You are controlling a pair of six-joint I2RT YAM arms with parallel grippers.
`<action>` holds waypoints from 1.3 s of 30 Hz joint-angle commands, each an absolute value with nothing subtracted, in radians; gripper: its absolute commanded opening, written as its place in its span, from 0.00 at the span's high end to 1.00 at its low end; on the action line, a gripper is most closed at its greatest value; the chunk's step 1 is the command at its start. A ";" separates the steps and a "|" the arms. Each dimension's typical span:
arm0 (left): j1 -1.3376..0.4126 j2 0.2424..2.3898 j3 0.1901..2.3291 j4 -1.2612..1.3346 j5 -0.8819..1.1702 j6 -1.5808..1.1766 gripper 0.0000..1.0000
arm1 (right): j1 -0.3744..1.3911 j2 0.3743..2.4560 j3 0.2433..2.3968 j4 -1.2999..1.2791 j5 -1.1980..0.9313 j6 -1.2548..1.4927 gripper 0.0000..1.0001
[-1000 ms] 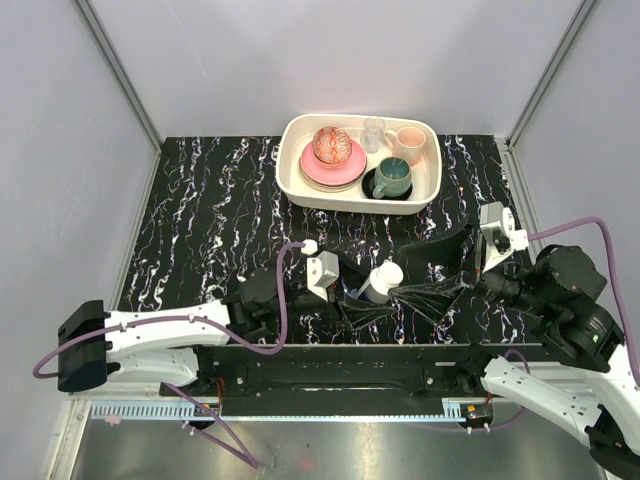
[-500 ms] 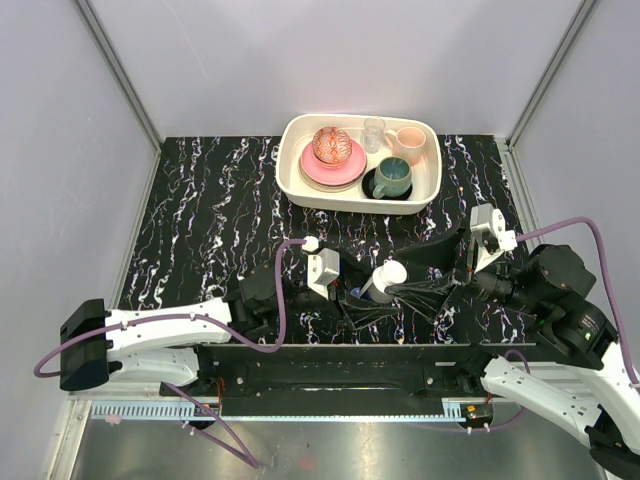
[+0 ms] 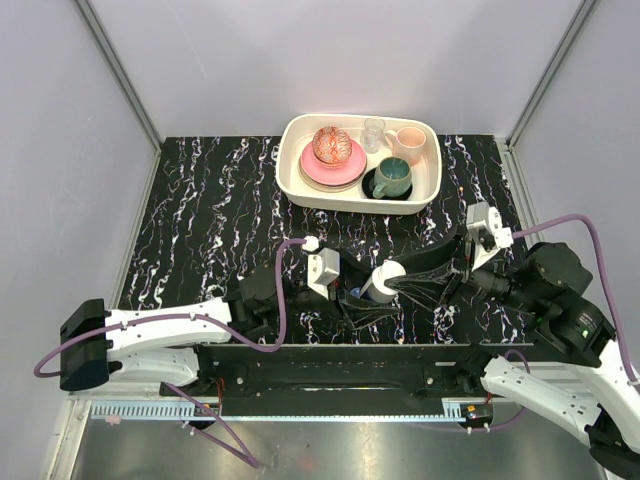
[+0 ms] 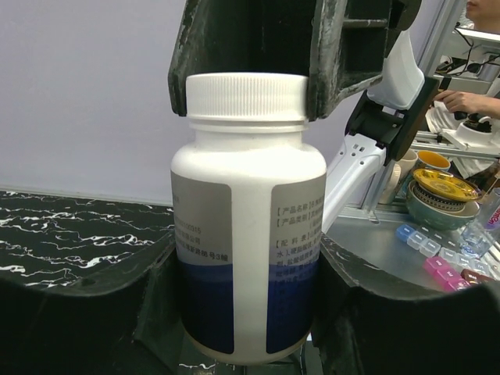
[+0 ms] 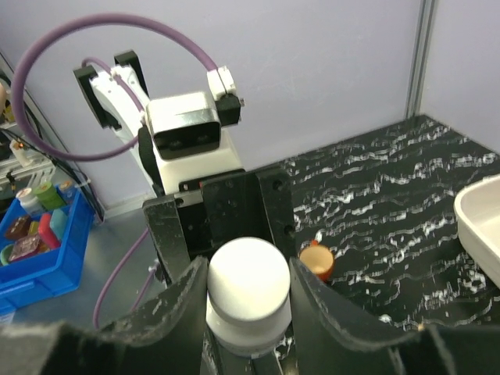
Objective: Sort the pills into containers
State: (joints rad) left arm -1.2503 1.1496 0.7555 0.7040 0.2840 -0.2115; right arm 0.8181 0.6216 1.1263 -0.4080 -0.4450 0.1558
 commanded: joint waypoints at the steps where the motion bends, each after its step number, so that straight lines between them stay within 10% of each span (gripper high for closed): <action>1: -1.252 1.137 0.792 0.773 0.307 -0.215 1.00 | 0.822 0.649 1.140 -0.396 -0.459 0.163 0.70; 17: -1.253 1.049 0.834 0.540 -0.119 -0.009 1.00 | 0.824 0.764 1.230 -0.549 -0.296 0.232 0.92; 36: -1.258 1.173 0.996 0.479 -0.615 0.114 1.00 | 0.824 0.952 1.330 -0.545 0.109 0.480 0.92; 39: -1.258 1.175 1.000 0.462 -0.615 0.104 1.00 | 0.824 0.962 1.351 -0.528 0.080 0.468 0.72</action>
State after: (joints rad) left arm -1.2659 1.1919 0.9241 0.3798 -0.5026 0.1017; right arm 0.8181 0.9463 1.3087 -0.4763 0.0639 0.4553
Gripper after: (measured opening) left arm 0.562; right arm 0.469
